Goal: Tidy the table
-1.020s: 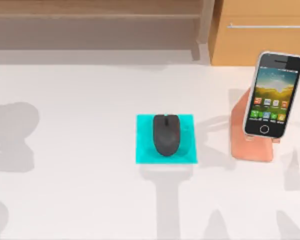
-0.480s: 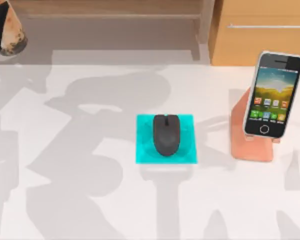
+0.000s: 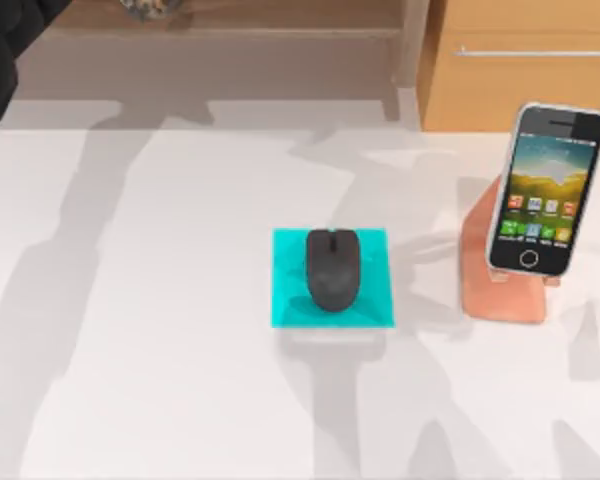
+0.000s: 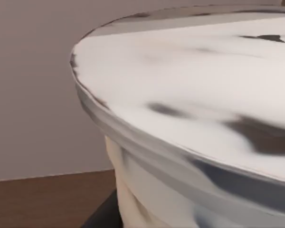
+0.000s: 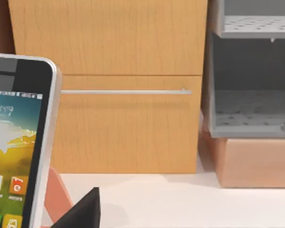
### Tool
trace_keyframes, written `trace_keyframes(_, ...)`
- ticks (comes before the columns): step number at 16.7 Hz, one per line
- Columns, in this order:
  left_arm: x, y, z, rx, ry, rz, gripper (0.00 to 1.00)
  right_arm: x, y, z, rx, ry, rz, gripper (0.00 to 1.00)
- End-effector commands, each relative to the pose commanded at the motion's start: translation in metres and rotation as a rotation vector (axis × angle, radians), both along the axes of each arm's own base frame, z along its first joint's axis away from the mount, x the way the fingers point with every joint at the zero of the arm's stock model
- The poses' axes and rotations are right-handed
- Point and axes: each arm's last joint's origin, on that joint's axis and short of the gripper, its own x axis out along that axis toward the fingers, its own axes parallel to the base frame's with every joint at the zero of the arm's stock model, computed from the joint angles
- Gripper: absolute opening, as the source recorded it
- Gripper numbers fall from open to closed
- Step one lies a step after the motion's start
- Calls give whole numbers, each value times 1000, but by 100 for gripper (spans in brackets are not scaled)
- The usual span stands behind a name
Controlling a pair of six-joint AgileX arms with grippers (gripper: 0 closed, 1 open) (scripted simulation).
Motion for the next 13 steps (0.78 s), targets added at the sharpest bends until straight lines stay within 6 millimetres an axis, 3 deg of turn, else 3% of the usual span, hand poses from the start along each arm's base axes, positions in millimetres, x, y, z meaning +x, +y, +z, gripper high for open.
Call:
trace_keyframes(4,16,-64,7,40,49,177,0,0,0,0,0,0,0,100)
trace_keyframes(7,23,-99,7,92,76,305,0,0,0,0,0,0,0,100)
trace_keyframes(10,27,-118,4,140,97,390,0,0,0,0,0,0,0,100)
trace_keyframes(13,29,-123,2,158,104,415,0,0,0,0,0,0,0,100)
